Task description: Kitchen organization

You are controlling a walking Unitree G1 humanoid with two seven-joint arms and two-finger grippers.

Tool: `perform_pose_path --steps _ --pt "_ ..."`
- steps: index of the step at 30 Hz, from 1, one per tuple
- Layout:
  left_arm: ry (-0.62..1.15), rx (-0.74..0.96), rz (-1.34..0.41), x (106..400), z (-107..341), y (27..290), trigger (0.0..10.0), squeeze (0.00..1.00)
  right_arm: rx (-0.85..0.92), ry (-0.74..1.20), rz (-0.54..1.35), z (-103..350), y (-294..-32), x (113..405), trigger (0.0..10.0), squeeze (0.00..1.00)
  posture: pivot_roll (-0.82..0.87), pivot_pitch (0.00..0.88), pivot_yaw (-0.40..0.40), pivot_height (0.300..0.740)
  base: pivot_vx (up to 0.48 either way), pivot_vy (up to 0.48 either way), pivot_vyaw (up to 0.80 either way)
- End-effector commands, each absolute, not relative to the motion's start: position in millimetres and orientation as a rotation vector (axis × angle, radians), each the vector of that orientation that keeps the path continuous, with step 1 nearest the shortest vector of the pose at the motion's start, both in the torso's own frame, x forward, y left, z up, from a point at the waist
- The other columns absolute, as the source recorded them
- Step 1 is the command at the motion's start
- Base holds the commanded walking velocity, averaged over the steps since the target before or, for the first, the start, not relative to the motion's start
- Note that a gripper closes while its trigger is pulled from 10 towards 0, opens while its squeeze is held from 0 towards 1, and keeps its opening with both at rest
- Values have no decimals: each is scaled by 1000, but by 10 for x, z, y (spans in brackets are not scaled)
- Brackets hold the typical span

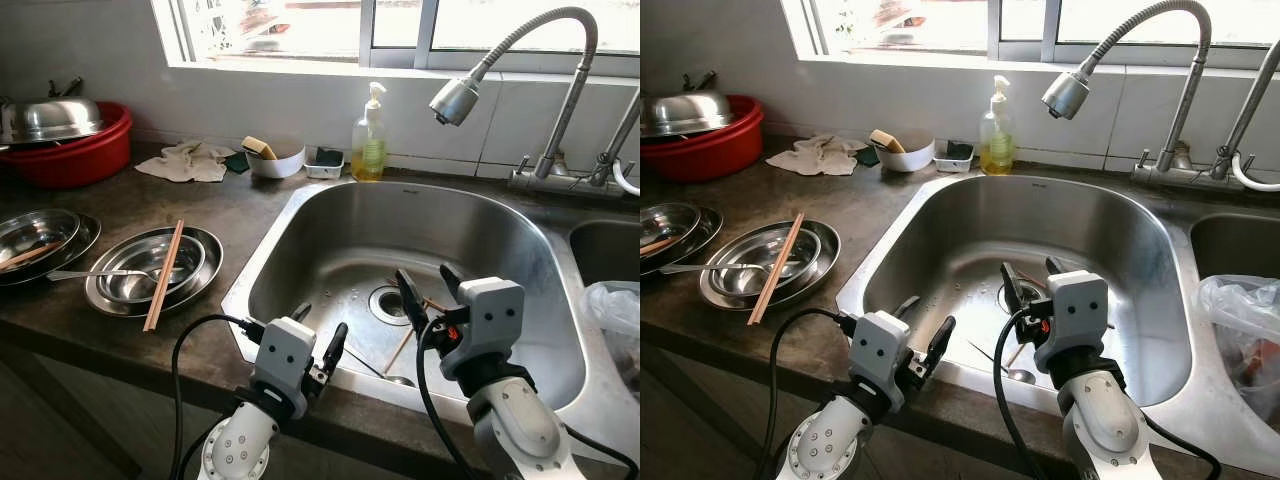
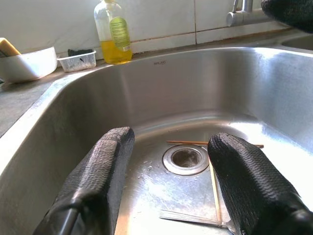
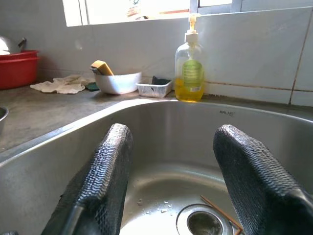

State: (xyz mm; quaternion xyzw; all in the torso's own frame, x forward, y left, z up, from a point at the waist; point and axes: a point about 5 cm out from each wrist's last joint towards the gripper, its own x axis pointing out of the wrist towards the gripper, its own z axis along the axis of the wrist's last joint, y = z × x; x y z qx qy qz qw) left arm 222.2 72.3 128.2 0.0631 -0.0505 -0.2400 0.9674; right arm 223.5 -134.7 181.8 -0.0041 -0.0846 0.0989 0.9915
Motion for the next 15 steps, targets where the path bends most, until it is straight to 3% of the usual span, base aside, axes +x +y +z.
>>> perform_pose_path --steps 1,6,15 --pt "-84 137 -480 2198 1244 751 10000 0 -2 -188 211 1864 -1324 2239 10000 0 -56 0 22 740 0 0 0" --pt "-84 139 -481 2190 1241 746 10000 0 1 -189 212 1866 -1315 2243 10000 0 -56 0 22 740 -212 0 0" --pt "-100 144 -471 2228 1272 759 10000 0 3 -199 215 1889 -1305 2270 10000 0 -57 0 20 740 0 0 0"
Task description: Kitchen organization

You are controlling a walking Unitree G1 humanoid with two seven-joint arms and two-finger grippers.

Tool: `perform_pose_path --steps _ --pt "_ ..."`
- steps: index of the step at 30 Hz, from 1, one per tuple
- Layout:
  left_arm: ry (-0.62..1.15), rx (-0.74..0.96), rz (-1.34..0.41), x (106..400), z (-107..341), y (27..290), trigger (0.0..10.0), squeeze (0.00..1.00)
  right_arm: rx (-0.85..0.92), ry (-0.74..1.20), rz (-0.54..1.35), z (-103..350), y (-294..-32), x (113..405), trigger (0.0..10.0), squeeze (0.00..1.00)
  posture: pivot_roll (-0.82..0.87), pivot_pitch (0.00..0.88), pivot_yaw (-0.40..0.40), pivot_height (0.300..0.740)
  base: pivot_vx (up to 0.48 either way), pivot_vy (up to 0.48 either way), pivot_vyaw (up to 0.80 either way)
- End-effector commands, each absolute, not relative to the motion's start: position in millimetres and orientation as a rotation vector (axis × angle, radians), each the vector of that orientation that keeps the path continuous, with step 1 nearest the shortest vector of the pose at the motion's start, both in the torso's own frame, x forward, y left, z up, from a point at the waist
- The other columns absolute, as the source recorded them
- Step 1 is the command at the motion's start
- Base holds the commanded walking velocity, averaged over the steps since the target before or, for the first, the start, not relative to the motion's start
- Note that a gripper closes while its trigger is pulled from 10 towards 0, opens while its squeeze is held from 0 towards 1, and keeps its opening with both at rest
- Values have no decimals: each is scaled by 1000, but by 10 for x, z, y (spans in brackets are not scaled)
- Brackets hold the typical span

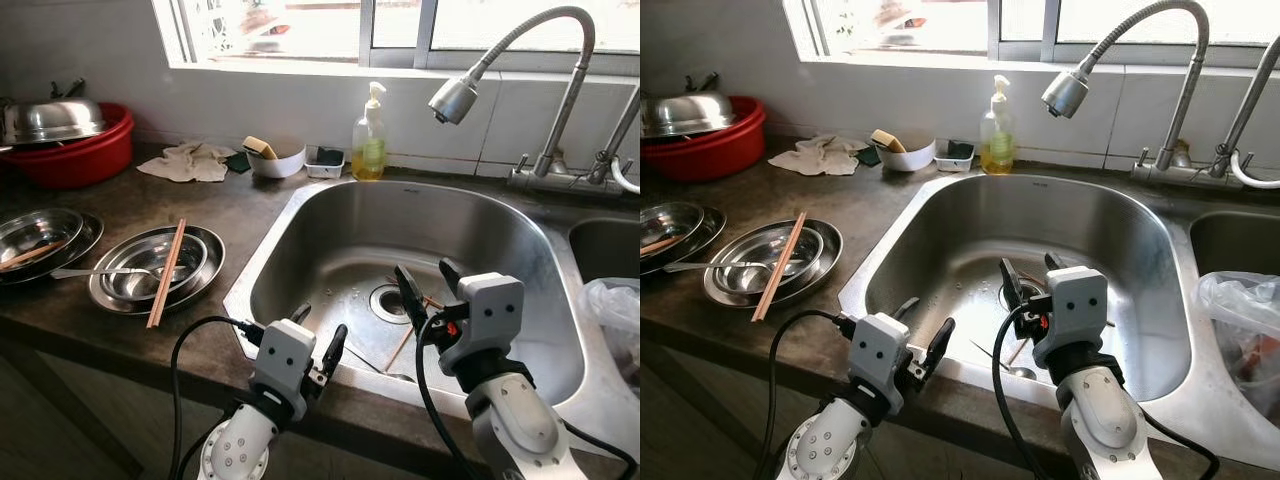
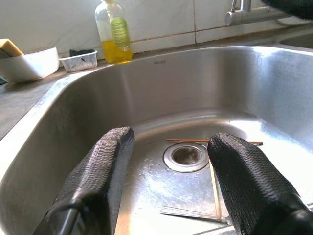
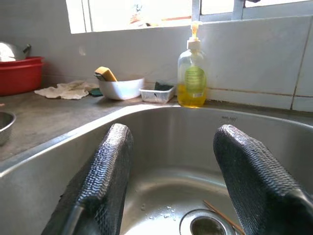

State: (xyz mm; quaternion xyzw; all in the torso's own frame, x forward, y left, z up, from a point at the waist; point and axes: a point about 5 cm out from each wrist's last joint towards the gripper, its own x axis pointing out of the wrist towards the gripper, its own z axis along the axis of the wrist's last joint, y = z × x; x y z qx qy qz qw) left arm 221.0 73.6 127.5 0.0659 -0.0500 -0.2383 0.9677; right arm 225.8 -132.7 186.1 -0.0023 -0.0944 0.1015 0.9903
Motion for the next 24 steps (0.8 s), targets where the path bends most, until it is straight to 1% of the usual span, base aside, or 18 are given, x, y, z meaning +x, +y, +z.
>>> perform_pose_path --steps 1,9,24 --pt "-100 144 -471 2228 1272 759 10000 0 3 -199 215 1889 -1305 2270 10000 0 -57 0 20 740 0 0 0" --pt "-106 146 -468 2253 1281 766 10000 0 3 -203 218 1901 -1293 2281 10000 0 -57 0 18 740 0 0 0" --pt "-100 142 -468 2232 1273 755 10000 0 7 -196 213 1891 -1279 2292 10000 0 -55 3 19 740 -274 0 0"
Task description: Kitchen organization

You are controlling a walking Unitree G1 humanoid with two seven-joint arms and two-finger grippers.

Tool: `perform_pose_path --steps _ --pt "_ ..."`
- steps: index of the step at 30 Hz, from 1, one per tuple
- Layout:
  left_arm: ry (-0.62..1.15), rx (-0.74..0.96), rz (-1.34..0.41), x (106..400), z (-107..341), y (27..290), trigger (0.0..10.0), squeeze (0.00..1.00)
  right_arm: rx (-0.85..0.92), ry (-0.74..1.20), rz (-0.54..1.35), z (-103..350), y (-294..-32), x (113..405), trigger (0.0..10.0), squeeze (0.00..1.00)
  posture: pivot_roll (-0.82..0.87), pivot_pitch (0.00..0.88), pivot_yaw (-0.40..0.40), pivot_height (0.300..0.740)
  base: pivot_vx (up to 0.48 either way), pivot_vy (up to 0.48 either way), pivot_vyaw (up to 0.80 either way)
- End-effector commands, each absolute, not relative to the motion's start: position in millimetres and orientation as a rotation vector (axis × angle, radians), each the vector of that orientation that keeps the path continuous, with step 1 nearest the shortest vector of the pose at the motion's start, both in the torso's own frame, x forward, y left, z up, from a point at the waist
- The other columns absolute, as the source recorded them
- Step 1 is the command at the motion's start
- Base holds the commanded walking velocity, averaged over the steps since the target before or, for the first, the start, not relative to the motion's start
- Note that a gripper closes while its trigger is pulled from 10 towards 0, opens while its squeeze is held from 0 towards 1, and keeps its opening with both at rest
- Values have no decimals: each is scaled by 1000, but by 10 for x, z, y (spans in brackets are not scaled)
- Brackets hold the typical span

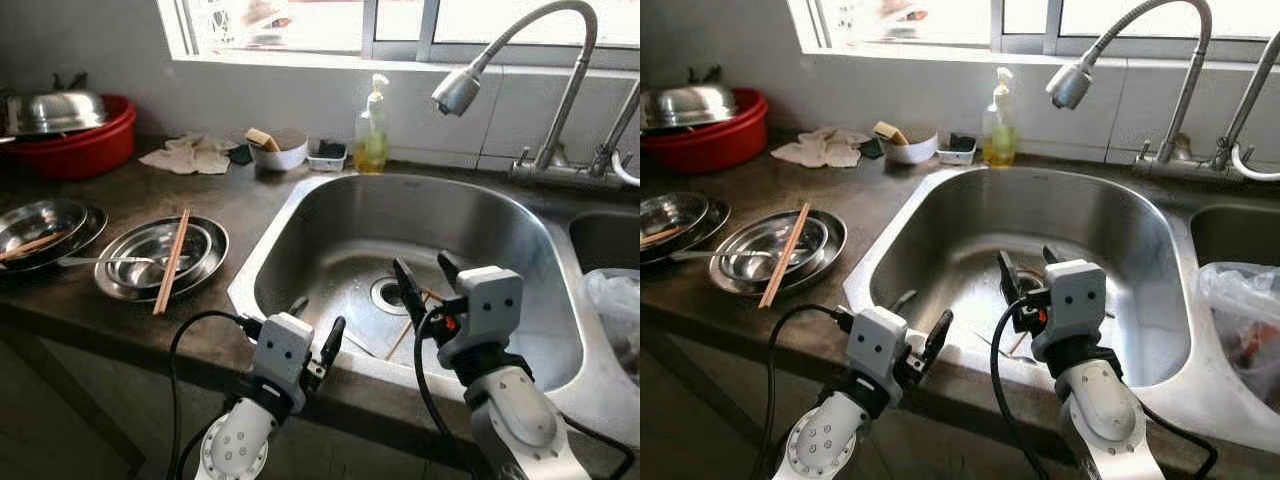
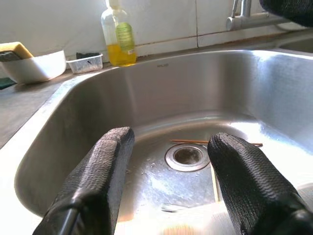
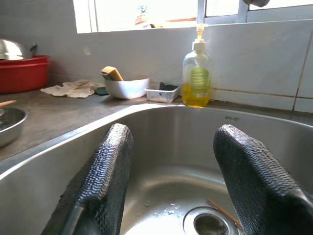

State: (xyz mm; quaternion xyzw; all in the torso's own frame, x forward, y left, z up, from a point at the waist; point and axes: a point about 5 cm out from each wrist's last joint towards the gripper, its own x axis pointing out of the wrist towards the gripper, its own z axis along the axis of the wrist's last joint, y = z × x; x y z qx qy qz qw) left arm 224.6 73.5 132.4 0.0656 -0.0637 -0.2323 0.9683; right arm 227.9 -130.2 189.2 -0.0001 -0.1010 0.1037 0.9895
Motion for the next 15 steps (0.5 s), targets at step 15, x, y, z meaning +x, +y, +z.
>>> perform_pose_path --steps 15 --pt "-98 140 -478 2238 1265 728 10000 0 5 -192 204 1880 -1276 2299 10000 0 -55 3 20 740 -308 0 0"
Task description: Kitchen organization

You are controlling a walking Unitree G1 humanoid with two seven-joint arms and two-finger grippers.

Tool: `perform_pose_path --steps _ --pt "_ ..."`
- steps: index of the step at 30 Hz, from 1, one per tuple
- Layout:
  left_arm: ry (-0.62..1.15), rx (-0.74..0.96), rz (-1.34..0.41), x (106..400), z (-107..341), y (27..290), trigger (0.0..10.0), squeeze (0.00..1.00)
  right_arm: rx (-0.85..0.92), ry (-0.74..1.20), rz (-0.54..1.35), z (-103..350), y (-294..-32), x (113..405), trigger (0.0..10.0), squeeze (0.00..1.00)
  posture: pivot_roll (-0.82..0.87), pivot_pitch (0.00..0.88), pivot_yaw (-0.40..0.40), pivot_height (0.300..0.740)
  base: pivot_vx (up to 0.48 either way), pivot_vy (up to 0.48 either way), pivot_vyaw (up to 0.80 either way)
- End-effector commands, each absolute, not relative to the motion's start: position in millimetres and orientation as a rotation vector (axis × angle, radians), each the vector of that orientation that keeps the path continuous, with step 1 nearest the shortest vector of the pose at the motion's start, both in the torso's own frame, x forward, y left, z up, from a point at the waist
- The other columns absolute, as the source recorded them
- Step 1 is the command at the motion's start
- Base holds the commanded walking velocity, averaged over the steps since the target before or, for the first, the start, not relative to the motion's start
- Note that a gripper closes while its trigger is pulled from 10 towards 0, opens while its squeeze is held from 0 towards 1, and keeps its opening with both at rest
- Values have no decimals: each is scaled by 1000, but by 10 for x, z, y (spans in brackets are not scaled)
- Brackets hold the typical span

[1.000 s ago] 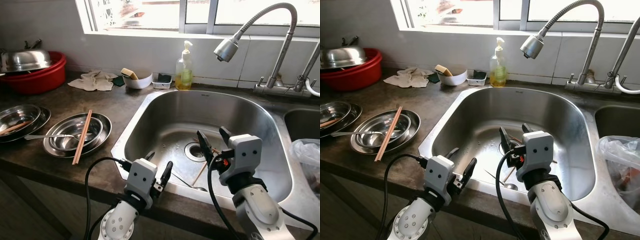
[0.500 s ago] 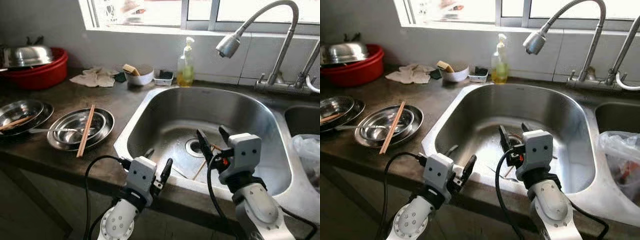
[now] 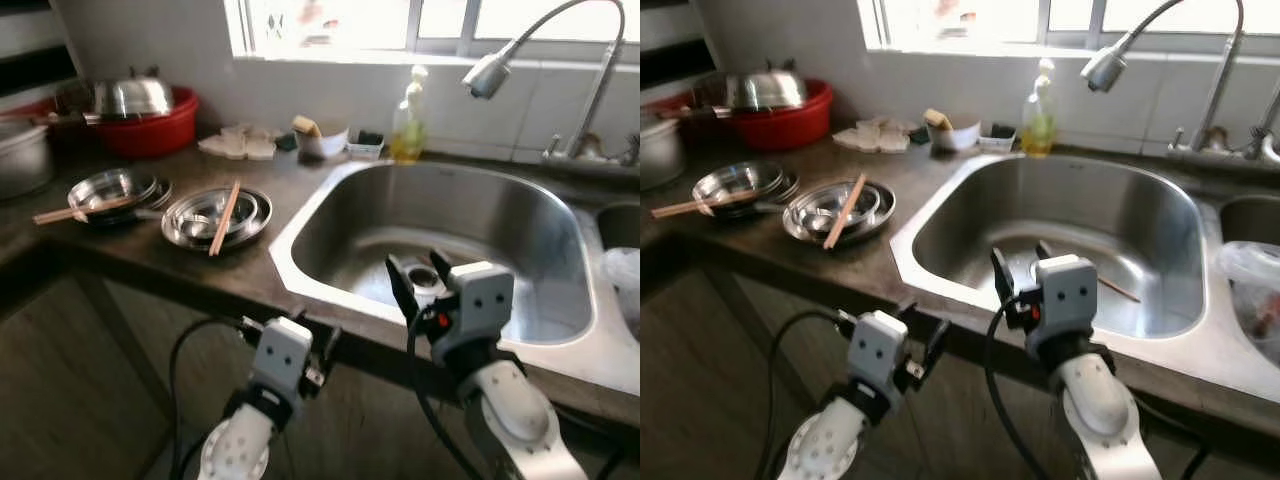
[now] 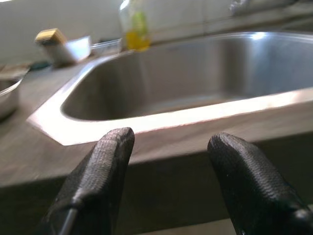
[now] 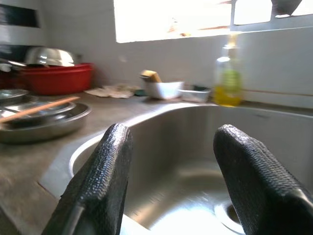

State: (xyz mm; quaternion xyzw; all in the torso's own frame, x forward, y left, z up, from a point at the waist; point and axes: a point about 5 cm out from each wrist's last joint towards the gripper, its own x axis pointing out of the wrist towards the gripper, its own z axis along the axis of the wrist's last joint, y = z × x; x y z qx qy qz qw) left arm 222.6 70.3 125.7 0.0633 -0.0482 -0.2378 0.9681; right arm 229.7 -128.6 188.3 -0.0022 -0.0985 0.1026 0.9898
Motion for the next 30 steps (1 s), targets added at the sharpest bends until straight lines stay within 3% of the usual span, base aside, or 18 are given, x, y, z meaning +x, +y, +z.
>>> perform_pose_path --steps 1,30 --pt "-98 140 -478 2239 1265 729 10000 0 5 -192 204 1879 -1275 2299 10000 0 -55 3 20 740 -311 0 0" --pt "-87 143 -478 2221 1232 731 10000 0 -14 -107 208 1646 -1257 2250 10000 0 -54 0 19 740 -310 0 0"
